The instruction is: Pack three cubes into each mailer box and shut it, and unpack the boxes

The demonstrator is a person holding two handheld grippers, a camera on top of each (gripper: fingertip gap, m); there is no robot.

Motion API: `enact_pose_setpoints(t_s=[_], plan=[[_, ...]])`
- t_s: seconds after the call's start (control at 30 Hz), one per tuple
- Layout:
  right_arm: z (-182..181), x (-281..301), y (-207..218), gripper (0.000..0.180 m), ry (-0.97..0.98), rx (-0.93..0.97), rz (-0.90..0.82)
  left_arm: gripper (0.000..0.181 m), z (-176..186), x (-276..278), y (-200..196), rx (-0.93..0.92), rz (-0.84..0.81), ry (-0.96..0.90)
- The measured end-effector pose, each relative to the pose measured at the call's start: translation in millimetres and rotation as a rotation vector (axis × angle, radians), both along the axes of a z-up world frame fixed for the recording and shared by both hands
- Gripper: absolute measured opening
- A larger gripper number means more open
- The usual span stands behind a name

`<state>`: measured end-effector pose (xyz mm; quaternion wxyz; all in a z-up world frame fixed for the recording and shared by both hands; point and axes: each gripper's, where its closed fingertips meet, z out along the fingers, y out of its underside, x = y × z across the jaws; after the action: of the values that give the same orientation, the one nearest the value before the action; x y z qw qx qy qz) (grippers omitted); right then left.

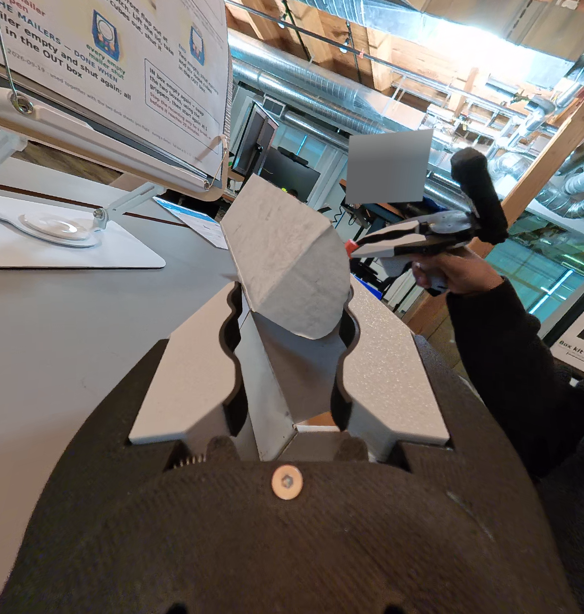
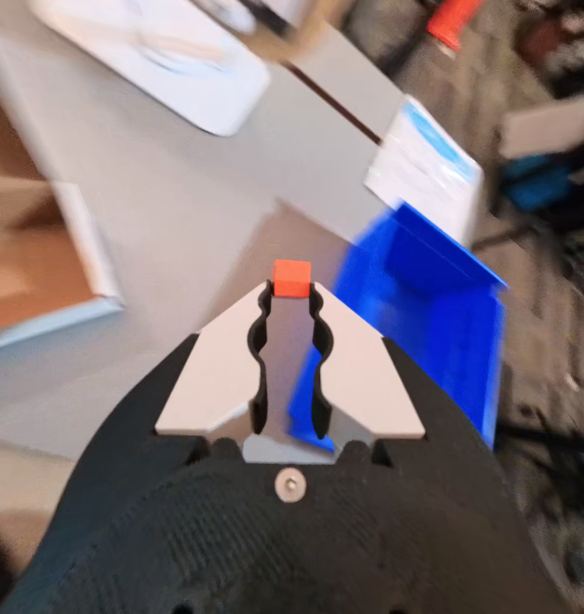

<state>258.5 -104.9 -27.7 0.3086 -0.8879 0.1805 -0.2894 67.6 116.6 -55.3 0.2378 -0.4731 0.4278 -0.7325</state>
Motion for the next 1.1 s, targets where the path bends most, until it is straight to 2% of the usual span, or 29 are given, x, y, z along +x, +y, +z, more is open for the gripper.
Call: enact_pose_setpoints(t_s=[0.03,0.1,0.2,0.27,0.33,0.53,1.1], plan=[[3,23,-36,0.021,-0.024,-0.024,-0.111,0.058,0,0,0,-0.005,-0.001,0.000],[-10,59,-103,0.021,0.013,-0.063,-0.302,0.058,0,1,0,-0.010,-0.001,0.000],[-56,88,-179,0.021,0.169,-0.078,-0.494,0.058,1,1,-2,-0.002,0.001,-0.001],[-83,97,-215,0.021,0.216,-0.126,-0.575,0.058,1,1,-3,0.008,0.005,-0.004],[-105,101,-231,0.021,0.271,-0.132,-0.609,0.058,2,1,-4,0.017,0.008,-0.008],[-127,102,-248,0.021,0.316,-0.166,-0.656,0.058,2,2,-5,0.018,0.004,-0.008],[-127,103,-252,0.019,0.294,-0.185,-0.669,0.058,2,0,-5,0.020,0.000,-0.008]])
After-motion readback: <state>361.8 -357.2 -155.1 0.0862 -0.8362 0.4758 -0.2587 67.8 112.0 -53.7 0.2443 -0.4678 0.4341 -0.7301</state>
